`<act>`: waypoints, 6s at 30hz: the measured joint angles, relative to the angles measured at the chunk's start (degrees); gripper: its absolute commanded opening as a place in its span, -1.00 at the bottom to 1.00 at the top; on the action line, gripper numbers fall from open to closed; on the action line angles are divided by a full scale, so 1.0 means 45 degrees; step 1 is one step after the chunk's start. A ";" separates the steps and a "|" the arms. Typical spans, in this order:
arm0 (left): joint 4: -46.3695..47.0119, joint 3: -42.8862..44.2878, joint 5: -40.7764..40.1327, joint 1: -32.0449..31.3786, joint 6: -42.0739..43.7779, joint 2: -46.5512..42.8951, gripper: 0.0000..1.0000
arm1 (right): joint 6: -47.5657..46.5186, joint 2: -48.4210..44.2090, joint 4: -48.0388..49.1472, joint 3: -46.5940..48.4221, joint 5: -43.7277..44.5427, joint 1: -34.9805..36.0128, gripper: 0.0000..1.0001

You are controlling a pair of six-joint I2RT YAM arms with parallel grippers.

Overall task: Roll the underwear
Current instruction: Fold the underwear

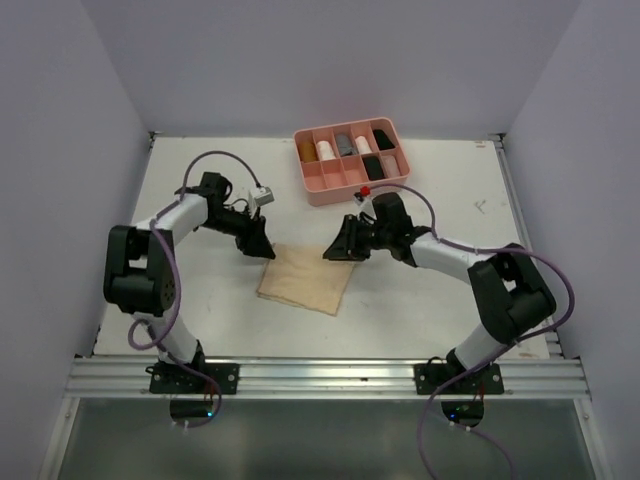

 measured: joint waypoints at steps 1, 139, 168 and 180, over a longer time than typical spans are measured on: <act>-0.0141 -0.0049 -0.0335 -0.0015 0.0695 -0.0636 0.05 | -0.0432 -0.0068 -0.0403 0.0393 0.0010 0.0238 -0.27; -0.4556 0.1098 -0.3648 -0.1860 0.9748 0.0107 -1.00 | -0.2487 0.7130 -0.3041 0.7271 -0.1083 0.2895 -0.47; -0.1962 0.1122 -0.3745 -0.2424 0.6489 0.1753 -1.00 | -0.2822 0.5712 -0.4911 0.6839 0.0772 0.2487 -0.19; -0.2006 0.1370 -0.3492 -0.2535 0.4745 0.2186 -1.00 | -0.4439 -0.1705 -0.6314 0.3113 0.3007 0.1996 -0.28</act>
